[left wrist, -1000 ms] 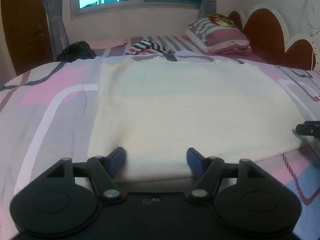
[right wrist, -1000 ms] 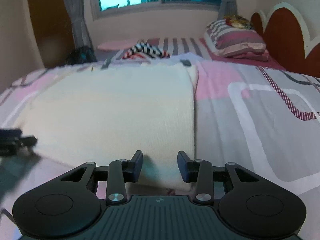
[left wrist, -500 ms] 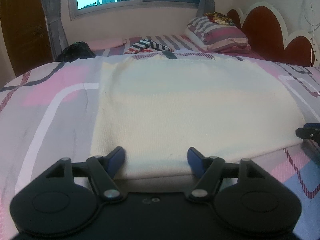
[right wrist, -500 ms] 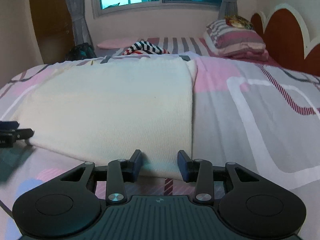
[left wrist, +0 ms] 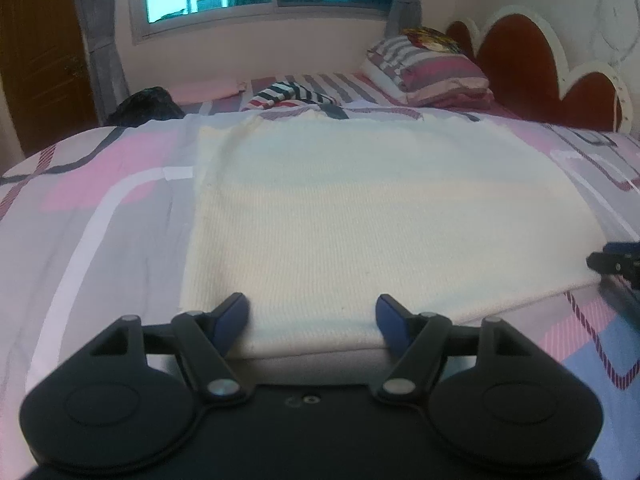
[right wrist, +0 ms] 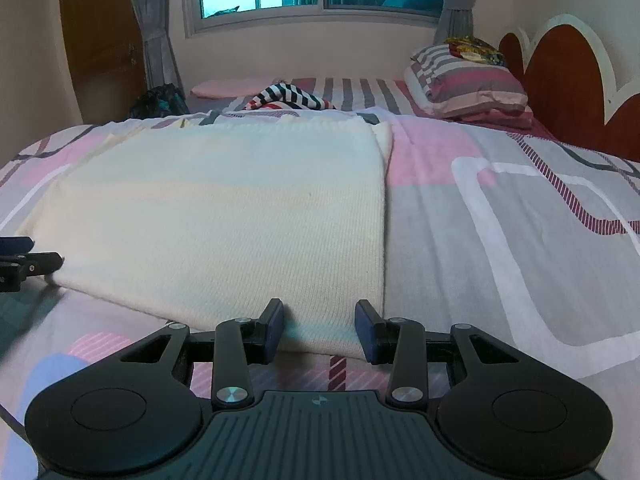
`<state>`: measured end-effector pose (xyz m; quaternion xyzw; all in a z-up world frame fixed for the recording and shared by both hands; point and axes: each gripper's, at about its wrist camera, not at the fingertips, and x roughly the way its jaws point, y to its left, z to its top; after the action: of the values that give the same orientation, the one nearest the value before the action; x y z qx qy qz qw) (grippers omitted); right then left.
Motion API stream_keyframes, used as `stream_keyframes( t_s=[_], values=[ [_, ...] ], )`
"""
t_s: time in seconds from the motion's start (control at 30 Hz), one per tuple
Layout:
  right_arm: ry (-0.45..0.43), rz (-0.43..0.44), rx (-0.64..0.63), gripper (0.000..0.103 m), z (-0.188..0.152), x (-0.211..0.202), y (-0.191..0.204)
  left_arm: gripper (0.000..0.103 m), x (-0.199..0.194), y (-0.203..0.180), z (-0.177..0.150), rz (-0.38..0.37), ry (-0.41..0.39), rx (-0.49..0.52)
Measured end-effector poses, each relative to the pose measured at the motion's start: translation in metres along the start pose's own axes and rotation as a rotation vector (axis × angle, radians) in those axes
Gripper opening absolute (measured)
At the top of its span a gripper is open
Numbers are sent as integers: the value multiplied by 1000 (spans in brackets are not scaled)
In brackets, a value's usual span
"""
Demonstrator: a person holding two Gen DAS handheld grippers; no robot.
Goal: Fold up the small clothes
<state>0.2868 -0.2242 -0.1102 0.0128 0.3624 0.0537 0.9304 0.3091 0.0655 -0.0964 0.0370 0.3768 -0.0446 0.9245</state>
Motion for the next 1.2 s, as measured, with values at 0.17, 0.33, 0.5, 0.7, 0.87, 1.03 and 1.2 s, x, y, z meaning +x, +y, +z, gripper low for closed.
stream_keyframes(
  t_s=[0.17,0.33,0.5,0.7,0.87,1.03,1.2],
  values=[
    [9,4,-3,39,1,1,-1,73,0,8,4,-38,25,17],
    [28,11,25,40,9,-4,-4,68,-19,13,5,-42,31,-78],
    [-54,135,115,2,9,-31,-9,36,-38,40,-25,-165,15,-470],
    [-72,242,219,0,19,-27,-6,40,-15,68,-58,-273,-108,-932],
    [-77,277,244,0,40,-9,6,46,6,70,-47,-282,-177,-998],
    [-75,314,293,0,65,32,14,37,25,65,-31,-222,-207,-1002],
    [-62,359,354,0,79,70,24,11,40,69,-22,-198,-188,-1007]
  ],
)
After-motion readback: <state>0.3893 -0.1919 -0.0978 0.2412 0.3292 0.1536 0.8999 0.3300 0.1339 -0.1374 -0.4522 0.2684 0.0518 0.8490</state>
